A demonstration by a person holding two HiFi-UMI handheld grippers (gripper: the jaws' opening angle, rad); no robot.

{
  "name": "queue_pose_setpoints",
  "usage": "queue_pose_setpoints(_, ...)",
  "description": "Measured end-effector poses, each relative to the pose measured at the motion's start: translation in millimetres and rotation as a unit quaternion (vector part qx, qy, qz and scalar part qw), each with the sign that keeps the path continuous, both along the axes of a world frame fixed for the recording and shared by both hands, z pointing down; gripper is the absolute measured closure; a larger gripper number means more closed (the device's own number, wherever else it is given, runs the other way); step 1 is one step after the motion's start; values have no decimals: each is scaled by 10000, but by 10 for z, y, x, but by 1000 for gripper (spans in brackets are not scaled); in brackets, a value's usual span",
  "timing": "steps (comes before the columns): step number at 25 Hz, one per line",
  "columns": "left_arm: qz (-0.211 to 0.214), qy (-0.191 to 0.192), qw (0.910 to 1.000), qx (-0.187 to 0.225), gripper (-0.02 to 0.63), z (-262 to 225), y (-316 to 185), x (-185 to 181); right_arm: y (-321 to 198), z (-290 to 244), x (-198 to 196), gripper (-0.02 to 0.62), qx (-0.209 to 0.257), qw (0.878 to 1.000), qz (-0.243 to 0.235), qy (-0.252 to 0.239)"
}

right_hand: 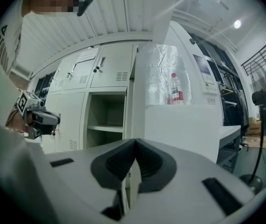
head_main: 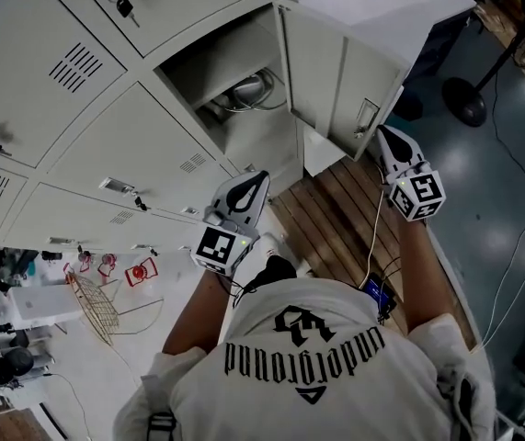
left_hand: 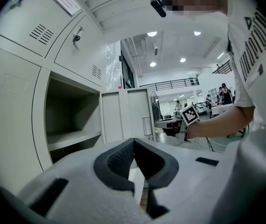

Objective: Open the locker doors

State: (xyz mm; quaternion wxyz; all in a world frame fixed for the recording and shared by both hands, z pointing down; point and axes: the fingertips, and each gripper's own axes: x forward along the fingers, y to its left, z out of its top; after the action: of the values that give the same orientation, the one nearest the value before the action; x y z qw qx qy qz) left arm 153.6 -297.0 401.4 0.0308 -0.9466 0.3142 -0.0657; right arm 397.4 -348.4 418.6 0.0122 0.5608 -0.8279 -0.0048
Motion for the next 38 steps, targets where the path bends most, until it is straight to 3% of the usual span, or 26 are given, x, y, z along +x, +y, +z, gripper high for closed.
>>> queue_pose_setpoints(9,-141,-14,9999,57,598,-50,78,-113,-8,-7,0,582,-57,9999,56,129)
queue_pose_setpoints(13,-279,66,9995,91,598,-119,146,-208,63,-95,7,508,-51,9998,164,136)
queue_pose_setpoints(19,-628,150,9978,170,598,-182,354,-423,357,-301,-263,426,156,9997,-108,126)
queue_pose_setpoints(28,-1289,-55,9907,426,598,-126,814,-987,811,-361,-1275,411,242,9900,-1388,-14)
queue_pose_setpoints(38,-2379,-37,9696,565,598,-288,1374,-2260,1153,-428,-2895,403,305,9603,-2771,-86)
